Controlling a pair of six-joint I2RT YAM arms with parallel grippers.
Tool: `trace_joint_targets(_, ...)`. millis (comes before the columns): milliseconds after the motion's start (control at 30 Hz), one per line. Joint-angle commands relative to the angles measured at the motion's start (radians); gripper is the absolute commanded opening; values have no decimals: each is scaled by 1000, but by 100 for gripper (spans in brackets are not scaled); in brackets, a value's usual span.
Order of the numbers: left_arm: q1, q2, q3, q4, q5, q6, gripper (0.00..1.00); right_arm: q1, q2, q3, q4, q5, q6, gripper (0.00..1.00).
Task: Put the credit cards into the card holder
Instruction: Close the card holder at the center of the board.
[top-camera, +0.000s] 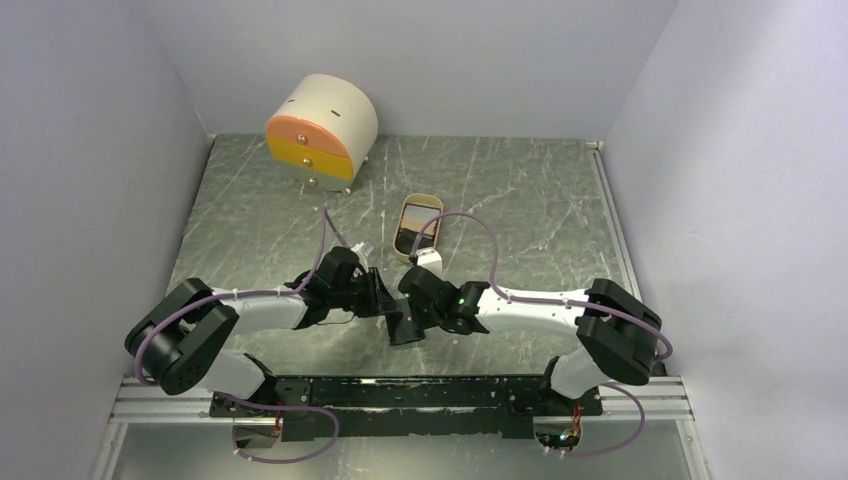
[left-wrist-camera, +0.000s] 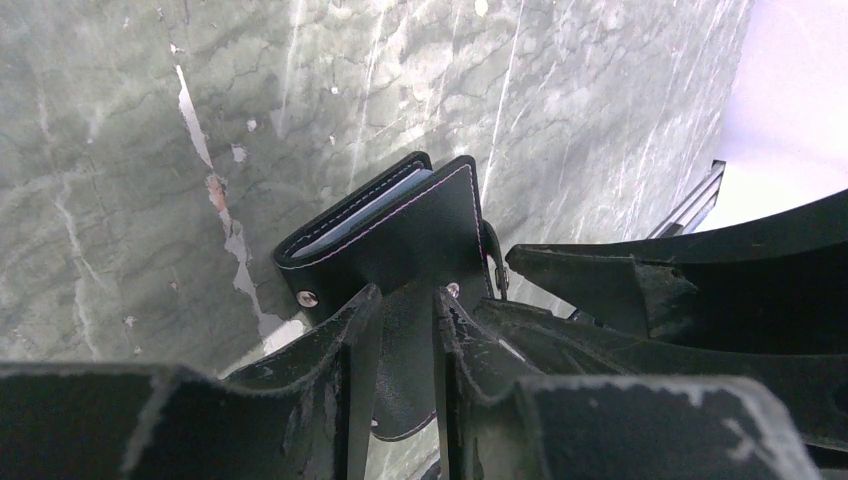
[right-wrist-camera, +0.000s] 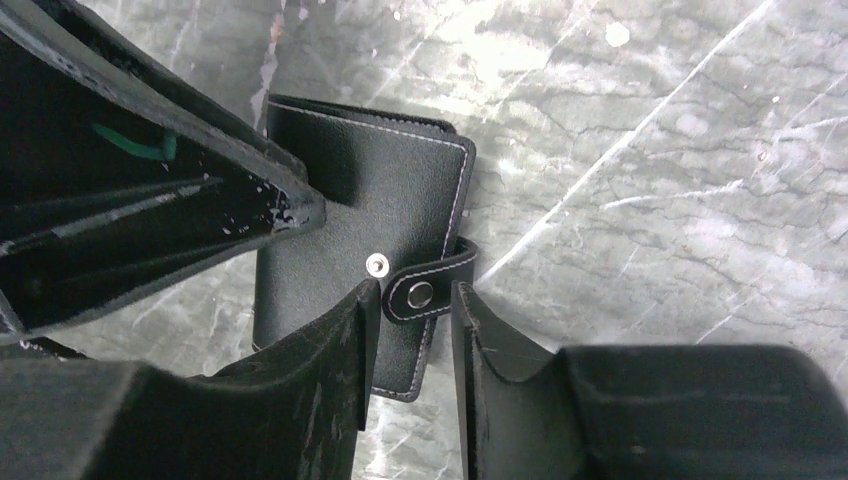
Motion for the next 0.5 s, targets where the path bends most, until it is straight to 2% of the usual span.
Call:
trace_joint_targets(0,-4,-10,-4,-52,23,16,31,1,14,50,-39,55,-2,33)
trace_joint_targets(300,-3,-3,-9,-37,31,13,31,9,8,50,-40,56,-3,2)
trace_joint_targets(467,-3,-8,-12,-36,27,13,31,9,6,38,-14,46,-9,0)
